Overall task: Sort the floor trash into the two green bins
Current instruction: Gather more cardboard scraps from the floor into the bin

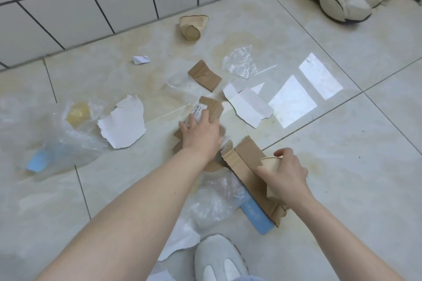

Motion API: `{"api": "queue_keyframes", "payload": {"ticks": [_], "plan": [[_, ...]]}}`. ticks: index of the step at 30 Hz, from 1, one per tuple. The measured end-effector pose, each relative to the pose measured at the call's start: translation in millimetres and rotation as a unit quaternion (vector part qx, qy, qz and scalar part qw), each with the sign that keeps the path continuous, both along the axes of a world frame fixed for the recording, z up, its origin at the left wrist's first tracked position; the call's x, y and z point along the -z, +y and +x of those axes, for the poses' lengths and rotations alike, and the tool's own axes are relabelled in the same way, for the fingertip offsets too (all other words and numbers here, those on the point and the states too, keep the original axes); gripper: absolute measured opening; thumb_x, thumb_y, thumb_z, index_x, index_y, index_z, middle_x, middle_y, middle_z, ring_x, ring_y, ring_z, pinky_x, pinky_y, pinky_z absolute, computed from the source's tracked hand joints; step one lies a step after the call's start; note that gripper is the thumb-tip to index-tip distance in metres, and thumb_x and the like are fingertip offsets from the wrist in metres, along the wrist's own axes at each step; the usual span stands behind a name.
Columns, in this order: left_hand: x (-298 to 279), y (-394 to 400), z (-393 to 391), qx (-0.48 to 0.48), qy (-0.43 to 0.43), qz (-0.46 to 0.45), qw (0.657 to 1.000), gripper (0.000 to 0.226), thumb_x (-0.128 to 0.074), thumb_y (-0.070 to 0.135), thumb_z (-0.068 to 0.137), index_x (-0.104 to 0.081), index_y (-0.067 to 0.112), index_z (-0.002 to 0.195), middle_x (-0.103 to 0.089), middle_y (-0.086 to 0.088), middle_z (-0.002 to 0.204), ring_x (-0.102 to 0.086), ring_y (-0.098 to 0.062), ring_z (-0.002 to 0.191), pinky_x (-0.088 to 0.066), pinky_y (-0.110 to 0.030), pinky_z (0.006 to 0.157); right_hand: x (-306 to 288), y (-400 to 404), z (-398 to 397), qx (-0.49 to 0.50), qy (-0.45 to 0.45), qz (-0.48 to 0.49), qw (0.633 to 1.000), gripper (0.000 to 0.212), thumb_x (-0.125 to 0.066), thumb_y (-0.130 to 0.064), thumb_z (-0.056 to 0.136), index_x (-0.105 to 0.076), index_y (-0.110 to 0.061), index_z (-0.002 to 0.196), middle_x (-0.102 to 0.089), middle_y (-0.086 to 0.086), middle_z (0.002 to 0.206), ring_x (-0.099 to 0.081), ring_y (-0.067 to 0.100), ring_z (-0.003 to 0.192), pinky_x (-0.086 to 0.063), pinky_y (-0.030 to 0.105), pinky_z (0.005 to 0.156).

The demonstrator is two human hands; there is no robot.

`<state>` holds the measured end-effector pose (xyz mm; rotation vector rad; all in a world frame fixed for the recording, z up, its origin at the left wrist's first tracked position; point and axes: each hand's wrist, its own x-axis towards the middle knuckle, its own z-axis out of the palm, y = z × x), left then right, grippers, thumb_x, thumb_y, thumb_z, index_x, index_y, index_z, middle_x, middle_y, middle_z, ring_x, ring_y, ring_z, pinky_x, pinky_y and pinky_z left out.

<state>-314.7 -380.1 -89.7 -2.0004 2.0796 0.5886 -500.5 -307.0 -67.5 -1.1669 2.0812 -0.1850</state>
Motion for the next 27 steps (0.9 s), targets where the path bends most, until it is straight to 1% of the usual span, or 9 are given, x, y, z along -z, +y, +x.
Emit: {"api": "queue_keyframes", "payload": {"ticks": [2, 4, 8, 13, 15, 17, 18, 22, 27], "plan": [[6, -1, 11, -0.03, -0.044, -0.04, 0.998, 0.029, -0.053, 0.026, 0.089, -0.056, 0.016, 0.116, -0.034, -0.007, 0.137, -0.038, -0.037, 0.122, -0.029, -0.055, 0.102, -2, 1, 4, 0.019, 0.0, -0.028, 0.999, 0.046, -0.06, -0.027, 0.075, -0.036, -0.023, 0.113, -0.041, -0.003, 0.107, -0.031, 0.027, 0.112, -0.037, 0.035, 0.076], [10, -4, 21, -0.06, -0.053, -0.058, 0.995, 0.033, -0.055, 0.025, 0.088, -0.053, 0.014, 0.12, -0.038, -0.007, 0.131, -0.043, -0.034, 0.113, -0.034, -0.046, 0.096, -3, 1, 8, 0.036, 0.001, -0.042, 0.998, 0.04, -0.057, -0.02, 0.074, -0.035, -0.024, 0.108, -0.042, -0.003, 0.107, -0.032, 0.025, 0.11, -0.038, 0.036, 0.074], [9, -11, 32, -0.095, 0.006, -0.062, 0.994, 0.055, -0.066, 0.029, 0.082, -0.039, 0.01, 0.127, -0.036, -0.011, 0.125, -0.045, -0.032, 0.105, -0.043, -0.037, 0.081, 0, -5, 20, 0.017, 0.002, -0.056, 0.998, 0.034, -0.054, -0.017, 0.076, -0.036, -0.025, 0.104, -0.039, -0.005, 0.103, -0.034, 0.025, 0.109, -0.036, 0.036, 0.074], [5, -16, 45, -0.143, 0.083, -0.026, 0.986, 0.064, -0.066, 0.016, 0.076, -0.033, 0.013, 0.13, -0.036, -0.014, 0.122, -0.038, -0.032, 0.108, -0.043, -0.034, 0.084, -3, -22, 38, -0.012, -0.022, -0.083, 0.996, 0.032, -0.053, -0.014, 0.077, -0.037, -0.025, 0.103, -0.04, -0.005, 0.103, -0.033, 0.023, 0.108, -0.032, 0.03, 0.076], [3, -18, 50, -0.157, 0.103, -0.017, 0.982, 0.064, -0.061, 0.01, 0.077, -0.031, 0.015, 0.134, -0.039, -0.015, 0.122, -0.036, -0.033, 0.112, -0.04, -0.034, 0.083, -4, -31, 43, -0.016, -0.029, -0.093, 0.995, 0.033, -0.053, -0.016, 0.076, -0.039, -0.025, 0.105, -0.041, -0.006, 0.103, -0.032, 0.023, 0.109, -0.037, 0.03, 0.076], [1, -20, 54, -0.165, 0.104, -0.02, 0.981, 0.06, -0.053, 0.004, 0.08, -0.03, 0.016, 0.134, -0.048, -0.013, 0.121, -0.035, -0.033, 0.114, -0.036, -0.034, 0.082, -5, -39, 45, -0.017, -0.041, -0.099, 0.994, 0.038, -0.053, -0.018, 0.076, -0.041, -0.026, 0.11, -0.041, -0.007, 0.108, -0.031, 0.022, 0.112, -0.043, 0.027, 0.066], [-1, -21, 57, -0.166, 0.102, -0.024, 0.981, 0.058, -0.051, 0.004, 0.08, -0.031, 0.015, 0.133, -0.052, -0.011, 0.12, -0.036, -0.033, 0.114, -0.034, -0.033, 0.081, -6, -44, 45, -0.02, -0.04, -0.099, 0.994, 0.04, -0.053, -0.017, 0.076, -0.041, -0.025, 0.114, -0.042, -0.006, 0.111, -0.03, 0.023, 0.113, -0.04, 0.024, 0.062], [-8, -27, 68, -0.148, 0.07, -0.052, 0.985, 0.049, -0.055, 0.012, 0.08, -0.037, 0.014, 0.125, -0.05, -0.007, 0.118, -0.037, -0.031, 0.111, -0.031, -0.032, 0.079, -4, -65, 44, -0.03, -0.014, -0.094, 0.995, 0.047, -0.054, -0.018, 0.077, -0.041, -0.021, 0.122, -0.042, 0.002, 0.121, -0.031, 0.029, 0.118, -0.033, 0.033, 0.079], [-23, -26, 80, -0.148, 0.105, -0.04, 0.983, 0.055, -0.058, 0.011, 0.075, -0.035, 0.012, 0.125, -0.041, -0.012, 0.12, -0.043, -0.034, 0.108, -0.041, -0.039, 0.085, -4, -85, 40, -0.056, 0.014, -0.072, 0.996, 0.05, -0.055, -0.023, 0.078, -0.041, -0.02, 0.126, -0.035, 0.005, 0.129, -0.03, 0.031, 0.119, -0.032, 0.033, 0.08]]}}
